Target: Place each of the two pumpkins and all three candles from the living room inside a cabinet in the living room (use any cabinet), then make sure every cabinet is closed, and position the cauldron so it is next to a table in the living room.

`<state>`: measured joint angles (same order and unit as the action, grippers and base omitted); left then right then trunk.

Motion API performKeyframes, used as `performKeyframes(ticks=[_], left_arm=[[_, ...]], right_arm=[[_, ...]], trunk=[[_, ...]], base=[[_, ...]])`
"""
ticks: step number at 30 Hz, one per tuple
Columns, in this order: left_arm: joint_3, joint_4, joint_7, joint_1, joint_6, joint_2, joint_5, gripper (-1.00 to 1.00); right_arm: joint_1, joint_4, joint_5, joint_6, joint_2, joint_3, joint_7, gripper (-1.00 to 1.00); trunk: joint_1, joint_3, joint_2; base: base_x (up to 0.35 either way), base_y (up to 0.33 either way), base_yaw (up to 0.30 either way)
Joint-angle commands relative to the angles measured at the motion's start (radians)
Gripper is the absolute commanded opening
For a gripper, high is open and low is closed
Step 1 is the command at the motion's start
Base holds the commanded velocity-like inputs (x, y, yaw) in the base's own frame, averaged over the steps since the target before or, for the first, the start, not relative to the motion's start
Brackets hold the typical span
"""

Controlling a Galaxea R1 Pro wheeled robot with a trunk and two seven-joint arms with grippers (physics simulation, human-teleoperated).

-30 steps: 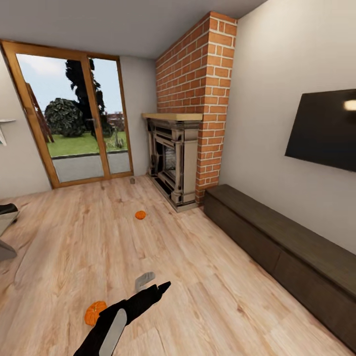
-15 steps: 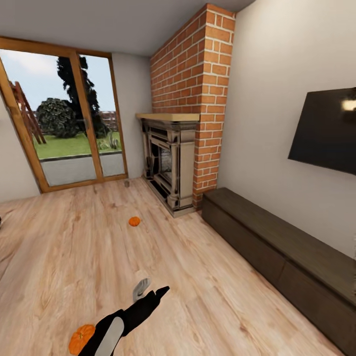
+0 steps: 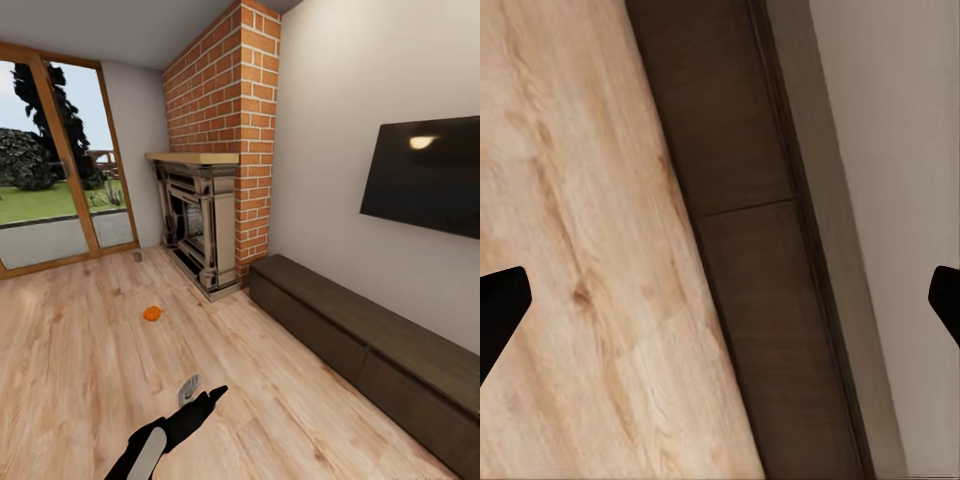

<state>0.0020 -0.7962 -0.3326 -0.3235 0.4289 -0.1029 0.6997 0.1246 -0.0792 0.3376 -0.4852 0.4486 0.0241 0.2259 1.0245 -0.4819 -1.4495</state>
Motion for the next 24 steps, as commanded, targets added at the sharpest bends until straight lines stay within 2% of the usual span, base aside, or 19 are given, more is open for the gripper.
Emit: performKeyframes(ticks=[1,9,11,12,15,17,19,20,22,23,24], left_arm=[[0.000,-0.001,0.001,0.000,0.007,0.000,0.010,1.00],[0.000,-0.001,-0.006,0.000,0.007,-0.001,0.009,1.00],[0.000,-0.001,-0.006,0.000,0.007,-0.001,0.007,1.00],[0.000,-0.001,-0.006,0.000,0.007,-0.001,0.007,1.00],[0.000,-0.001,-0.007,0.000,0.006,-0.001,0.004,1.00],[0.000,-0.001,-0.007,0.000,0.006,0.000,0.005,1.00],[0.000,-0.001,-0.008,0.000,0.005,0.000,0.004,1.00],[-0.004,-0.001,-0.007,0.000,0.005,-0.001,0.001,1.00],[-0.005,-0.001,-0.007,0.000,0.005,-0.001,-0.001,1.00],[-0.005,-0.001,-0.007,0.000,0.005,-0.001,-0.001,1.00],[-0.005,-0.001,-0.007,0.000,0.005,-0.001,-0.002,1.00]], right_arm=[[0.001,0.001,0.000,-0.003,0.000,0.002,0.003,1.00],[-0.001,0.015,0.005,-0.014,0.001,0.005,0.007,1.00],[0.000,0.013,0.004,-0.033,-0.006,0.008,0.034,1.00],[0.002,0.012,0.003,-0.037,-0.014,0.009,0.054,1.00],[0.009,0.007,-0.005,-0.035,-0.074,0.005,0.183,1.00],[0.011,0.001,-0.009,-0.034,-0.097,0.003,0.223,1.00],[0.012,-0.007,-0.010,-0.034,-0.107,0.002,0.238,1.00],[0.008,-0.099,-0.014,-0.034,-0.116,-0.004,0.257,1.00],[-0.015,-0.200,-0.023,-0.031,-0.116,-0.009,0.260,1.00],[-0.040,-0.264,-0.033,-0.026,-0.116,-0.014,0.261,1.00],[-0.113,-0.417,-0.065,0.004,-0.116,-0.036,0.262,1.00]], trunk=[[0.001,-0.001,-0.001],[0.001,-0.001,-0.001],[0.001,-0.001,-0.001],[0.001,-0.001,-0.001],[0.001,-0.001,-0.001],[0.001,-0.001,-0.001],[0.001,-0.001,-0.001],[0.001,-0.001,-0.001],[0.001,-0.001,-0.001],[0.001,-0.001,-0.001],[0.001,-0.001,-0.001]], base=[[0.319,0.053,-0.300],[0.332,0.008,-0.300],[0.337,-0.056,-0.300],[0.337,-0.064,-0.300],[0.337,-0.073,-0.300],[0.337,-0.078,-0.300],[0.337,-0.080,-0.300],[0.337,-0.081,-0.300],[0.337,-0.082,-0.300],[0.337,-0.082,-0.300],[0.337,-0.082,-0.300]])
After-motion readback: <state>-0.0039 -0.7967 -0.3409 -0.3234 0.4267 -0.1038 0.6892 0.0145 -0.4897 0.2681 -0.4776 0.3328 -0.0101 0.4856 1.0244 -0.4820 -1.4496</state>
